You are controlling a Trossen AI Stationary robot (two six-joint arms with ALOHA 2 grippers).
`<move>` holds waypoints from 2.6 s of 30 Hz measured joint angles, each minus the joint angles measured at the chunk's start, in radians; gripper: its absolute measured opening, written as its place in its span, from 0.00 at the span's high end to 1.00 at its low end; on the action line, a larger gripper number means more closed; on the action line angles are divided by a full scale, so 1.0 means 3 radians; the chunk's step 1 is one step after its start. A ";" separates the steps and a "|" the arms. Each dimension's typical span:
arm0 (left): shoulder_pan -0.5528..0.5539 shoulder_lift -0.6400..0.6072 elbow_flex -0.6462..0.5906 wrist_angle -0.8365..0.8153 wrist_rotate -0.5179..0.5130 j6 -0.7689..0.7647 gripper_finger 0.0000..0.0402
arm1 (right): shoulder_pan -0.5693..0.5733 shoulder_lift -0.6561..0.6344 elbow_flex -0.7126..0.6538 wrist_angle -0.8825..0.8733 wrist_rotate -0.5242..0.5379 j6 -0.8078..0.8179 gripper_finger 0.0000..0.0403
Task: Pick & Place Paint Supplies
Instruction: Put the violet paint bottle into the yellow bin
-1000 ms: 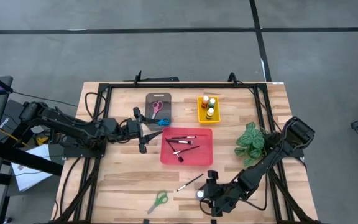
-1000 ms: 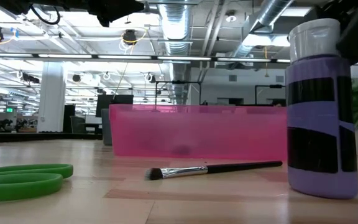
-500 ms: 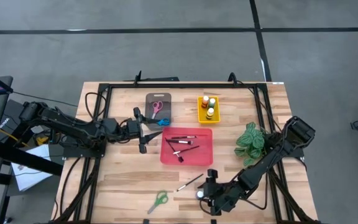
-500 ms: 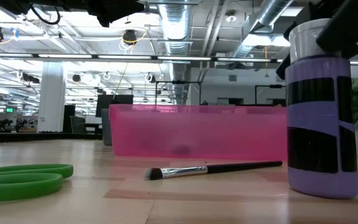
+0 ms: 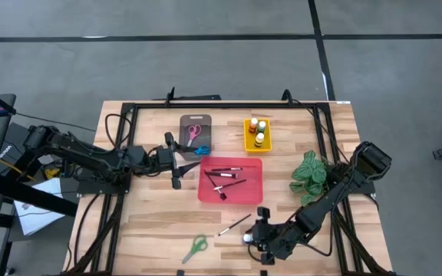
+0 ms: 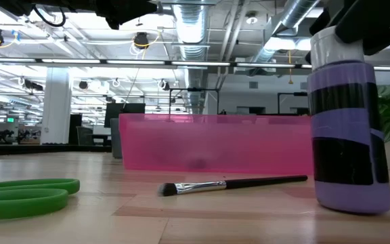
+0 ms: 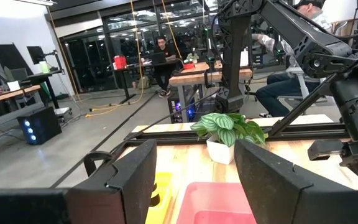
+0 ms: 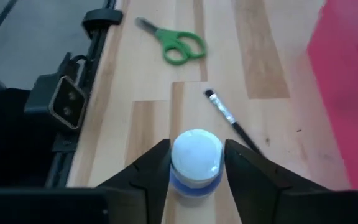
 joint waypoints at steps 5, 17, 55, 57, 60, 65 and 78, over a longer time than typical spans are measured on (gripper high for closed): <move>0.0000 0.0000 0.0000 0.0000 0.0000 0.0000 0.48 | 0.0000 0.0000 0.0000 0.0015 -0.0104 0.0008 0.66; 0.0000 0.0000 0.0000 -0.0002 -0.0001 0.0000 0.48 | 0.0000 0.0001 0.0000 0.0025 -0.0116 0.0010 0.64; 0.0000 0.0000 -0.0001 -0.0034 -0.0001 0.0000 0.48 | 0.0027 0.0063 0.0001 0.0041 -0.0101 -0.0104 0.59; 0.0000 0.0000 -0.0001 -0.0034 0.0000 0.0000 0.48 | 0.0025 0.0071 0.0001 0.0040 -0.0101 -0.0106 0.59; 0.0000 0.0000 -0.0001 -0.0037 -0.0001 0.0000 0.48 | 0.0022 0.0070 0.0001 0.0052 -0.0099 -0.0106 0.63; 0.0000 0.0000 -0.0001 -0.0046 -0.0001 0.0000 0.48 | 0.0022 0.0070 0.0001 0.0069 -0.0098 -0.0132 0.74; 0.0000 0.0000 -0.0001 -0.0048 -0.0001 0.0000 0.48 | -0.0096 -0.0341 -0.0003 -0.0040 0.0469 -0.0432 0.74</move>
